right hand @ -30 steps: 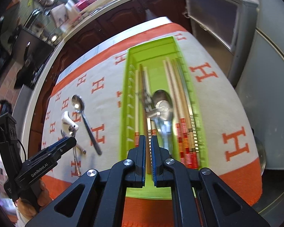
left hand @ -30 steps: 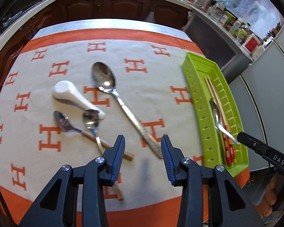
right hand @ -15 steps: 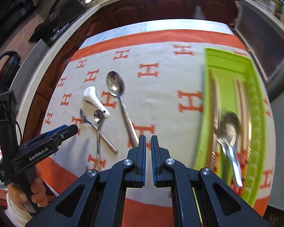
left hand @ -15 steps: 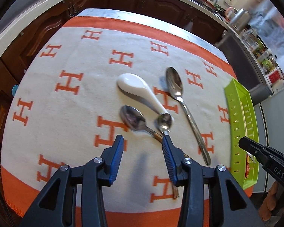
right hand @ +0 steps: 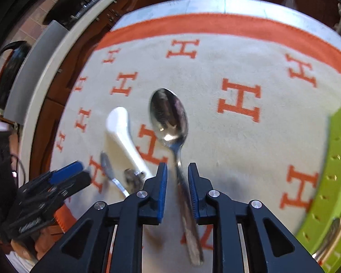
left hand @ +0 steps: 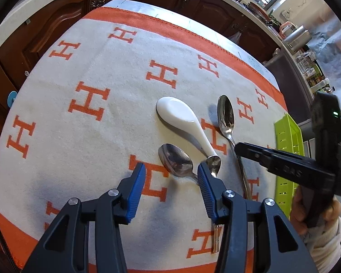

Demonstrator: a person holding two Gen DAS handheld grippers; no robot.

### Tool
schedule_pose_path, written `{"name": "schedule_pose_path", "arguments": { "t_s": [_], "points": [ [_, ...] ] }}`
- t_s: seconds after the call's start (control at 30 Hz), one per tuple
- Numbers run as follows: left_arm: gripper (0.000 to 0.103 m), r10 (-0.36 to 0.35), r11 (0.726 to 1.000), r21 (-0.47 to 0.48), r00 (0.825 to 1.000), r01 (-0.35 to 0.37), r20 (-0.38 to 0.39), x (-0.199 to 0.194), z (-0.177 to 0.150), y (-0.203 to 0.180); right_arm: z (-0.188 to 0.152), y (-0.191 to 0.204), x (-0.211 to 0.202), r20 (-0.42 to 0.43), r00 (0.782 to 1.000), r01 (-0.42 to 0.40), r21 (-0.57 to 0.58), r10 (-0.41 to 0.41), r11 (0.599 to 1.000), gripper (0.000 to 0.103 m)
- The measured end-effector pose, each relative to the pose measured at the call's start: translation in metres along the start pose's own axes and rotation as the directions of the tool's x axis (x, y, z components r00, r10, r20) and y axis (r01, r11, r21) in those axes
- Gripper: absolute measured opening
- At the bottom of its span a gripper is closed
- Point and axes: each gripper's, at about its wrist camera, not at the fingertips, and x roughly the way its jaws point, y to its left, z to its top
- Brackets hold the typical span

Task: Organize utensils
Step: 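Grasp the long metal spoon by its handle with the right gripper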

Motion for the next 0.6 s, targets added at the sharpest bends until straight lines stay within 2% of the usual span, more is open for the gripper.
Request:
{"name": "schedule_pose_path", "arguments": {
  "t_s": [0.17, 0.33, 0.4, 0.47, 0.6],
  "points": [
    [0.046, -0.015, 1.000, -0.017, 1.000, 0.015, -0.001, 0.000, -0.002, 0.007, 0.006, 0.004, 0.007, -0.010, 1.000, 0.007, -0.071, -0.008, 0.997, 0.019],
    [0.046, -0.038, 0.999, -0.025, 0.999, 0.038, -0.007, 0.002, -0.002, 0.009, 0.007, 0.005, 0.011, -0.049, 0.998, -0.043, -0.101, 0.038, 0.994, 0.019],
    [0.046, -0.043, 0.999, -0.023, 0.999, 0.043, -0.007, 0.002, -0.002, 0.007, 0.007, 0.006, 0.012, -0.052, 0.998, -0.028, -0.113, 0.023, 0.993, 0.017],
    [0.046, -0.046, 0.999, -0.020, 0.999, 0.046, -0.006, 0.002, -0.002, 0.007, 0.006, 0.011, 0.011, -0.049, 0.999, 0.002, -0.135, -0.008, 0.991, 0.008],
    [0.046, -0.048, 0.999, -0.019, 0.999, 0.048, 0.001, -0.001, -0.004, 0.008, 0.004, 0.021, 0.013, -0.041, 0.999, 0.011, -0.139, -0.017, 0.990, 0.007]
  ]
}}
